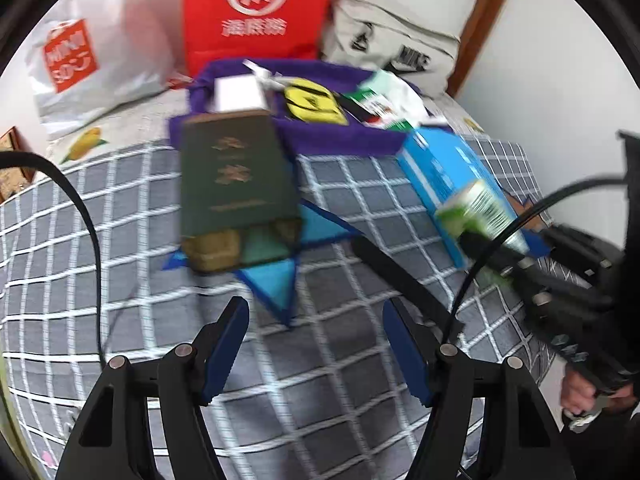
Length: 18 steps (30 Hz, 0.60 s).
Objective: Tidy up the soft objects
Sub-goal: 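Grasp the black strap with the left tool while the right tool lifts the green packet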
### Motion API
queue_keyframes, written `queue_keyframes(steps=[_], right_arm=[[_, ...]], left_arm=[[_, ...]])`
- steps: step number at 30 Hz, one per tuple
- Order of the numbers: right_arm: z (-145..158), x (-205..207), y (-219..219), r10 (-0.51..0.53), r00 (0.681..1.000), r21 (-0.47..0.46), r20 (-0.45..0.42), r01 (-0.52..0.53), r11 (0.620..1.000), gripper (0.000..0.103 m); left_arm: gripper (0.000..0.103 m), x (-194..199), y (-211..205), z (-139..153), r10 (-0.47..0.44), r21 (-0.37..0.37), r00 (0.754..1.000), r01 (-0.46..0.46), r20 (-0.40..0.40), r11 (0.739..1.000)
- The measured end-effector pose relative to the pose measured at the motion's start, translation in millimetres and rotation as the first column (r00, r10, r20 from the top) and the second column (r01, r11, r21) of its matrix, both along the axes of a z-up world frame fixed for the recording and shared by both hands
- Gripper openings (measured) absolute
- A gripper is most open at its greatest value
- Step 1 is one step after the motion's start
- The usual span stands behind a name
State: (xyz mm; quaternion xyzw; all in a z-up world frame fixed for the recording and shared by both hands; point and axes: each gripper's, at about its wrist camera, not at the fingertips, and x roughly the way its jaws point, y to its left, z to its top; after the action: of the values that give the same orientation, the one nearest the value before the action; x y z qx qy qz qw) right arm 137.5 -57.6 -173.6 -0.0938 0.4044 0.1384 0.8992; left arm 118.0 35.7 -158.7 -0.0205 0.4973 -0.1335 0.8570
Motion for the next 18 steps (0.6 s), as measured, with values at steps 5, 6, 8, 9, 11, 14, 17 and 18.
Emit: queue_keyframes(steps=[5,6,8,9,11,14,17,18], right_arm=[[21.0,-16.0,-39.7,-0.026,0.999,0.048,0.044,0.024,0.999,0.025],[23.1,-18.3,-47.0,-0.033,0.998,0.051,0.048,0.030,0.998,0.025],[26.6,-23.5,-64.1,-0.046,0.997,0.055,0.062,0.043,0.998,0.025],[27.8,-26.3,-74.2,-0.056,0.996,0.064,0.068,0.052,0.997,0.025],[28.4,-30.4,-87.8,-0.071,0.995,0.075,0.068,0.066,0.995,0.025],[24.7,-34.5,-108.8,-0.099,0.993,0.092,0.066,0.093,0.991,0.025],[21.1,-36.1,-122.8,-0.122,0.991,0.117,0.063,0.114,0.987,0.025],[20.6,-36.3,-125.5,-0.126,0.990,0.126,0.065,0.117,0.985,0.025]], left_arm=[[0.068,5.5,-35.6,-16.8,-0.015,-0.046,0.998,0.013,-0.058,0.999],[0.068,7.0,-40.6,-20.5,-0.015,-0.056,0.997,0.011,-0.070,0.998],[0.068,9.1,-52.6,-28.2,-0.009,-0.052,0.996,0.004,-0.084,0.999],[0.068,10.3,-57.3,-31.1,-0.005,-0.045,0.996,0.001,-0.088,0.999],[0.067,13.3,-69.8,-38.0,-0.002,-0.009,0.995,0.001,-0.100,1.000],[0.074,15.8,-88.9,-46.5,-0.005,0.076,0.996,0.012,-0.089,0.997],[0.090,16.8,-103.1,-51.3,-0.023,0.113,0.997,0.031,-0.075,0.993],[0.090,16.6,-107.3,-52.4,-0.019,0.143,0.998,0.028,-0.064,0.989]])
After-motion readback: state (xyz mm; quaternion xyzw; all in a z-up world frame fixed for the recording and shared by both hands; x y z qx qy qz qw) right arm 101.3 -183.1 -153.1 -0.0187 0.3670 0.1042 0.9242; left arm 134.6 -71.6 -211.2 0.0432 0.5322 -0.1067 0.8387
